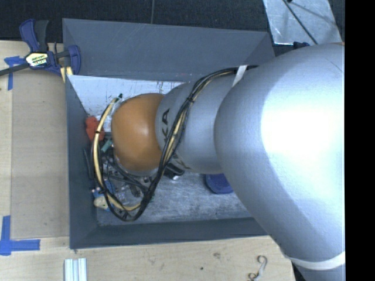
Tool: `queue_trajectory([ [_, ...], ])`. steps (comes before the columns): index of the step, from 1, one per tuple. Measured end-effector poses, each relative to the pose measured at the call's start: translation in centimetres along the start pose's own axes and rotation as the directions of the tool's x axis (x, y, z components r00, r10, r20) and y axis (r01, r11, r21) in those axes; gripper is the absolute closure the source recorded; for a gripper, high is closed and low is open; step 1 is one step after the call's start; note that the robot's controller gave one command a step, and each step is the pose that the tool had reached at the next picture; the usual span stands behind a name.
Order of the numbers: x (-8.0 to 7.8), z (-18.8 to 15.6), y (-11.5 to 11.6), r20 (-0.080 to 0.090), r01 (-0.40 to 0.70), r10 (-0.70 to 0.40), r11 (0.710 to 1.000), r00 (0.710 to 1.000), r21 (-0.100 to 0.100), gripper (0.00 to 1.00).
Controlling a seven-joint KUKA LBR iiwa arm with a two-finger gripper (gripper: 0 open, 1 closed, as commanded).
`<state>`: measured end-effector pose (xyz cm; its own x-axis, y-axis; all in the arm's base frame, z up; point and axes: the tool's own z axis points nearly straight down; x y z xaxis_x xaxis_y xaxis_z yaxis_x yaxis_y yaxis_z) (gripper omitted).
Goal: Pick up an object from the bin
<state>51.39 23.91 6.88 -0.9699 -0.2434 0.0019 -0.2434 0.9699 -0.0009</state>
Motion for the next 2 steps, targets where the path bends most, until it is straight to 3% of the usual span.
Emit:
queue_trajectory([
  [1,-0.2,-0.2,-0.2,0.006,-0.004,0.004,1.000,1.000,0.001,1.00],
  [2,-1.7,-3.3,-3.3,0.008,0.345,-0.345,0.939,0.939,0.003,1.00],
])
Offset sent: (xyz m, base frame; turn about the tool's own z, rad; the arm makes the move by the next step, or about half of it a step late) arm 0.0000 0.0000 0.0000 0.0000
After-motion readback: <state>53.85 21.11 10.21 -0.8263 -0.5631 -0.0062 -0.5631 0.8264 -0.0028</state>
